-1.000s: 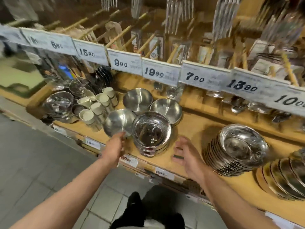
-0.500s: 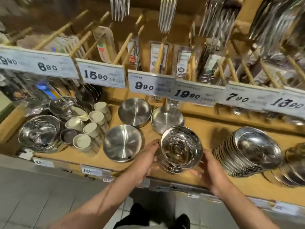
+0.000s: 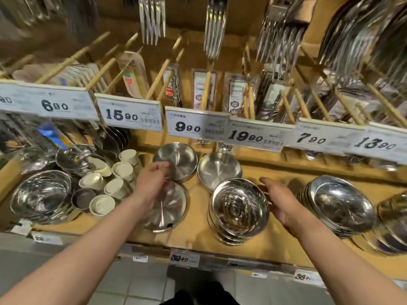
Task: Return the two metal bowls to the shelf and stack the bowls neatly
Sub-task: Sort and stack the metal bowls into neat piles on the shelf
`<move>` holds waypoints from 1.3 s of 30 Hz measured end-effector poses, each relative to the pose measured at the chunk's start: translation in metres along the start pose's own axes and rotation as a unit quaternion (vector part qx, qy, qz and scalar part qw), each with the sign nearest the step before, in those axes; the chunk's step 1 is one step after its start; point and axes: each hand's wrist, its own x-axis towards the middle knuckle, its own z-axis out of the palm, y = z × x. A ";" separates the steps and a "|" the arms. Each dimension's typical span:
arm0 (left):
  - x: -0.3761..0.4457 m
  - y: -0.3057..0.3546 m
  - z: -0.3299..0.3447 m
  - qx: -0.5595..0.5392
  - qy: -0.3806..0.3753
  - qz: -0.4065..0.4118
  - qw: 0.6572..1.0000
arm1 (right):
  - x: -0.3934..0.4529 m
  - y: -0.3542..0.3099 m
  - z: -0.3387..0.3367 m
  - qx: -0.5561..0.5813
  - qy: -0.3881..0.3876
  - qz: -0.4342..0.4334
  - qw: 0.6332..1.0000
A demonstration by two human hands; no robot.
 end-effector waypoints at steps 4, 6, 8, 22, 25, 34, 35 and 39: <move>0.027 0.000 -0.005 0.155 0.086 0.033 0.984 | 0.036 -0.003 0.011 -0.042 -0.033 -0.004 0.999; 0.034 -0.004 -0.002 0.233 0.108 0.025 0.966 | 0.051 -0.003 0.016 -0.072 -0.055 -0.001 0.996; 0.041 -0.007 0.000 0.316 0.119 0.020 0.941 | 0.063 -0.003 0.021 -0.095 -0.054 0.001 0.994; 0.093 -0.006 0.014 0.374 0.096 -0.016 0.923 | 0.061 -0.007 0.017 -0.039 -0.001 0.034 0.999; 0.090 0.000 0.020 0.193 0.047 -0.054 0.979 | 0.045 -0.015 0.008 -0.033 0.034 0.050 0.998; 0.058 0.036 0.028 0.158 0.003 -0.072 0.985 | -0.002 -0.038 -0.013 0.099 0.060 0.044 0.992; 0.055 0.036 0.027 0.148 -0.002 -0.079 0.986 | -0.006 -0.040 -0.016 0.102 0.060 0.045 0.992; 0.039 0.030 0.020 0.130 -0.016 -0.098 0.987 | -0.023 -0.046 -0.021 0.120 0.070 0.037 0.990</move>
